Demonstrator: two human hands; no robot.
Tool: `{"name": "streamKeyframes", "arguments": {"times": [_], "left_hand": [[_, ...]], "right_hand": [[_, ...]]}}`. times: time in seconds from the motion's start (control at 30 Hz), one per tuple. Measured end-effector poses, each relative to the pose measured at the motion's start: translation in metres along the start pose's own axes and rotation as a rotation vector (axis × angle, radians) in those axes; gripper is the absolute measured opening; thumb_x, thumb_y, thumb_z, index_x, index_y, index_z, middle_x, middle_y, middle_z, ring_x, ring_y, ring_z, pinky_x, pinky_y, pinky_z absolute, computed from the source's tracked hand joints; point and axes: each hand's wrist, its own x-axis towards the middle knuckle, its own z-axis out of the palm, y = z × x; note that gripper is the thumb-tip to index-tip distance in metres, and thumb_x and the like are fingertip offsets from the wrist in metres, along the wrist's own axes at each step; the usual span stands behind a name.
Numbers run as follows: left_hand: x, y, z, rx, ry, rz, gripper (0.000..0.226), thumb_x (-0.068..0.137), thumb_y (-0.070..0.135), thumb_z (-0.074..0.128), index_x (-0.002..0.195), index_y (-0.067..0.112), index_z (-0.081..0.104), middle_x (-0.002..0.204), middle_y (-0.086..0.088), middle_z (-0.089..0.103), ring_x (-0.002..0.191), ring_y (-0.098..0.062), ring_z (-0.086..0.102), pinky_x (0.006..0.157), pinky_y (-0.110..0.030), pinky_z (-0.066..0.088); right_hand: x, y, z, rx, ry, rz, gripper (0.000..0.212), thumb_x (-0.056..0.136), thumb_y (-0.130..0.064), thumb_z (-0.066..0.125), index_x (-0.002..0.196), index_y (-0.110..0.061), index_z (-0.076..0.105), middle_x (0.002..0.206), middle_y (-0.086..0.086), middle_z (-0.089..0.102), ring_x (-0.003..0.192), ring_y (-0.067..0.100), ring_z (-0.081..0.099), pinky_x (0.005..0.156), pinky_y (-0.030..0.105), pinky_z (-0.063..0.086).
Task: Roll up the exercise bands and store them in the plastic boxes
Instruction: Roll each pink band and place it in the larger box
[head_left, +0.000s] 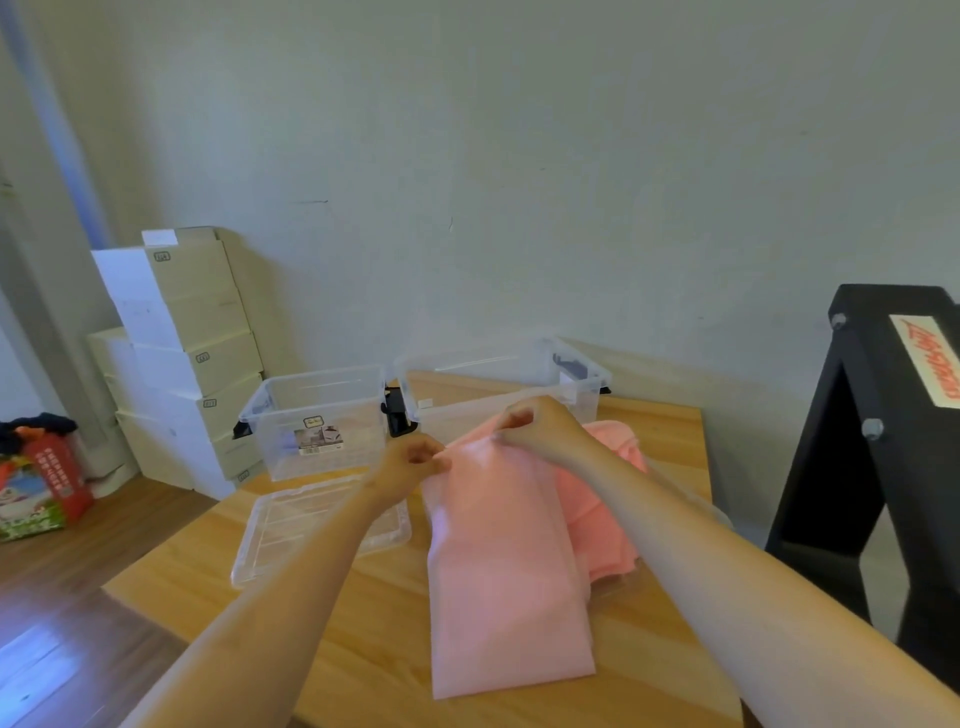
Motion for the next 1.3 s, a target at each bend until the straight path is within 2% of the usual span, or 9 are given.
{"name": "streamKeyframes", "arguments": {"times": [0.1, 0.27, 0.37, 0.43, 0.53, 0.73, 1.07, 1.23, 1.3], "left_hand": [[0.002, 0.026, -0.022, -0.046, 0.029, 0.024, 0.009, 0.084, 0.002, 0.072, 0.078, 0.007, 0.067, 0.079, -0.008, 0.065, 0.072, -0.016, 0.061, 0.066, -0.019, 0.051], [0.007, 0.086, -0.058, -0.075, 0.056, 0.099, 0.009, 0.086, 0.012, 0.07, 0.078, 0.011, 0.068, 0.068, 0.007, 0.068, 0.063, -0.005, 0.062, 0.062, -0.016, 0.049], [0.015, 0.126, -0.079, -0.112, 0.046, 0.153, 0.017, 0.092, 0.011, 0.063, 0.075, 0.014, 0.064, 0.067, 0.011, 0.063, 0.065, -0.005, 0.059, 0.066, -0.018, 0.047], [0.019, 0.154, -0.088, -0.108, 0.045, 0.18, 0.023, 0.094, 0.008, 0.058, 0.072, 0.016, 0.061, 0.069, 0.009, 0.059, 0.065, -0.004, 0.055, 0.064, -0.017, 0.044], [0.021, 0.197, -0.098, -0.044, 0.073, 0.269, 0.025, 0.095, 0.007, 0.056, 0.072, 0.017, 0.059, 0.068, 0.009, 0.055, 0.059, -0.001, 0.051, 0.057, -0.012, 0.039], [0.023, 0.274, -0.121, -0.034, 0.168, 0.423, 0.017, 0.097, 0.012, 0.055, 0.081, 0.017, 0.056, 0.076, 0.0, 0.055, 0.068, -0.014, 0.05, 0.066, -0.025, 0.042], [0.02, 0.35, -0.139, -0.076, 0.335, 0.481, 0.014, 0.096, 0.013, 0.049, 0.084, 0.019, 0.051, 0.078, -0.001, 0.053, 0.066, -0.015, 0.048, 0.059, -0.024, 0.039], [0.02, 0.367, -0.142, 0.14, 0.524, 0.583, 0.007, 0.097, 0.013, 0.045, 0.091, 0.015, 0.049, 0.074, 0.003, 0.049, 0.064, -0.013, 0.042, 0.056, -0.023, 0.034], [0.018, 0.374, -0.145, 0.107, 0.542, 0.592, 0.007, 0.097, 0.015, 0.045, 0.091, 0.015, 0.049, 0.078, 0.002, 0.051, 0.065, -0.013, 0.043, 0.056, -0.022, 0.034]], "right_hand": [[0.003, -0.016, -0.016, 0.043, 0.052, -0.001, 0.017, 0.08, -0.009, 0.07, 0.067, -0.019, 0.069, 0.066, -0.007, 0.063, 0.057, -0.005, 0.053, 0.056, 0.015, 0.04], [0.019, -0.052, -0.048, 0.09, 0.168, -0.057, 0.018, 0.082, -0.013, 0.069, 0.067, -0.024, 0.066, 0.071, -0.003, 0.063, 0.071, 0.011, 0.057, 0.069, 0.026, 0.044], [0.025, -0.083, -0.073, 0.127, 0.193, -0.105, 0.007, 0.085, -0.015, 0.067, 0.078, -0.015, 0.069, 0.076, 0.002, 0.064, 0.075, 0.016, 0.06, 0.073, 0.034, 0.05], [0.027, -0.107, -0.091, 0.108, 0.22, -0.157, 0.006, 0.087, -0.014, 0.066, 0.084, -0.01, 0.069, 0.079, 0.004, 0.064, 0.075, 0.016, 0.06, 0.074, 0.033, 0.052], [0.03, -0.139, -0.118, 0.074, 0.295, -0.233, 0.01, 0.088, -0.013, 0.064, 0.078, -0.014, 0.066, 0.073, 0.0, 0.061, 0.073, 0.015, 0.058, 0.07, 0.03, 0.048], [0.033, -0.194, -0.166, 0.111, 0.417, -0.324, 0.016, 0.088, -0.012, 0.063, 0.074, -0.02, 0.064, 0.077, 0.002, 0.063, 0.076, 0.018, 0.06, 0.075, 0.035, 0.053], [0.043, -0.26, -0.202, 0.205, 0.559, -0.397, 0.02, 0.089, -0.015, 0.06, 0.071, -0.023, 0.061, 0.073, -0.005, 0.057, 0.068, 0.011, 0.054, 0.061, 0.023, 0.043], [0.04, -0.28, -0.208, 0.161, 0.566, -0.453, 0.017, 0.089, -0.014, 0.059, 0.074, -0.022, 0.06, 0.074, -0.006, 0.056, 0.068, 0.009, 0.053, 0.06, 0.02, 0.042], [0.038, -0.287, -0.211, 0.16, 0.57, -0.454, 0.018, 0.09, -0.015, 0.059, 0.073, -0.023, 0.06, 0.074, -0.006, 0.056, 0.067, 0.009, 0.053, 0.06, 0.02, 0.042]]}}
